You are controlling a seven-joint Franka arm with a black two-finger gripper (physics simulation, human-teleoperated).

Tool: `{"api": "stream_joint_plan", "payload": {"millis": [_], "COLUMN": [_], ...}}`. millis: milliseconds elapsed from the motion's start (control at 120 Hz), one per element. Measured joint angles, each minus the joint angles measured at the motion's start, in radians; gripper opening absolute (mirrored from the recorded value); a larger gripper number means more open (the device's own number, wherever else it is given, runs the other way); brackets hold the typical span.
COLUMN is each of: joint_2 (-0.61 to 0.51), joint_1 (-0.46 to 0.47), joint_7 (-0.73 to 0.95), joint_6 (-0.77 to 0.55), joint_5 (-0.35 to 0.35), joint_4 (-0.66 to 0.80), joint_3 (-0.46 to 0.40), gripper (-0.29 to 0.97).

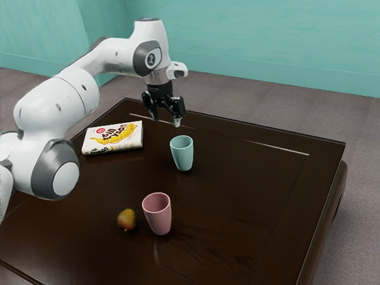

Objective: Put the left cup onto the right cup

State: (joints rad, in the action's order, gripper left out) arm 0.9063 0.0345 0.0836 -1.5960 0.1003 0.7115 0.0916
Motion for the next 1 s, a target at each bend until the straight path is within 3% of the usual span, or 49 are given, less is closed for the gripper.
{"api": "stream_joint_plan", "payload": {"millis": [483,1000], "joint_2": [0.178,0.199], "joint_1": [-0.033,-0.032], "joint_7": [-0.068,-0.1], "joint_6": [-0.031,-0.068], "joint_5": [0.015,0.017], "joint_4": [-0.095,-0.099], "joint_3": [-0.029,-0.03], "gripper": [0.61,0.11]}}
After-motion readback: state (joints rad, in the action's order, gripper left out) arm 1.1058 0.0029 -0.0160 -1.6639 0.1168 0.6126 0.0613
